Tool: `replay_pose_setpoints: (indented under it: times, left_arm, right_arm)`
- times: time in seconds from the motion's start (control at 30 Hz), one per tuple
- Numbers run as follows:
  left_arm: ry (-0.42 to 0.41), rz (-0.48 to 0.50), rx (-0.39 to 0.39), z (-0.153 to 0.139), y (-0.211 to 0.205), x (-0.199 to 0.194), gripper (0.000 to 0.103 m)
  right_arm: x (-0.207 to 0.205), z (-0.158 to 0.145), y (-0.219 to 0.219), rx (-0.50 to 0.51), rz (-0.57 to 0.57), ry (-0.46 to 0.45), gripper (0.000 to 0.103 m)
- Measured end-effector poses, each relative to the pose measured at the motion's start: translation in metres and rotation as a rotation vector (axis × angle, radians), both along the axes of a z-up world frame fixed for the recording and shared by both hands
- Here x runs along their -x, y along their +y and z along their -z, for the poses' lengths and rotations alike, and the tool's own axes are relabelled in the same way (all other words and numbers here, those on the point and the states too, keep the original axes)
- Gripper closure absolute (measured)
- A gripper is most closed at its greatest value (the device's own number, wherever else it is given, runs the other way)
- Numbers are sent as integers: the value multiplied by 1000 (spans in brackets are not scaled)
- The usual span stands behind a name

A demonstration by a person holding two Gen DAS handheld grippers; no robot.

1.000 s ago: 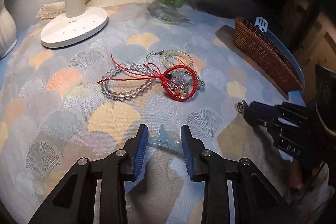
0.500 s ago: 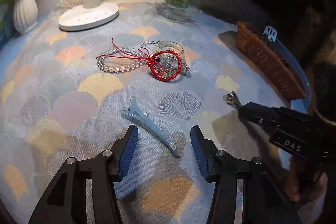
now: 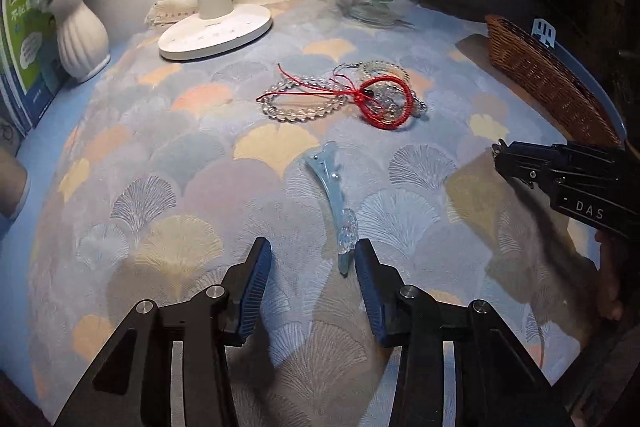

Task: Organize jewelry
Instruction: 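Grasp pale blue hair clip with left tool while right tool holds silver clip, then carry blue clip in left tool and silver clip in right tool to basket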

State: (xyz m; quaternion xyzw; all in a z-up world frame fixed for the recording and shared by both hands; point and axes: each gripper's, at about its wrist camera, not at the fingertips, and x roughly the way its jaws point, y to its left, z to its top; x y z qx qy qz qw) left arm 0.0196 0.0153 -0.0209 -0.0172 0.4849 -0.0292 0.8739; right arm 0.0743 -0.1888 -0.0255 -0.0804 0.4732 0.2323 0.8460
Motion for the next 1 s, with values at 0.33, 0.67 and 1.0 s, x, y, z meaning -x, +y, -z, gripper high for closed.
replay_pose_setpoints:
  times: [0.33,0.67,1.0]
  left_arm:
    - [-9,-35,123,1,-1,-46,59]
    - [-50,-16,51,3,-13,-48,88]
    - [-111,96,110,-28,-61,-42,88]
  right_arm:
    - [-5,1,11,34,-19,-21,73]
    - [-2,0,10,37,-9,-46,79]
    - [11,-38,-58,-60,88,-87,80]
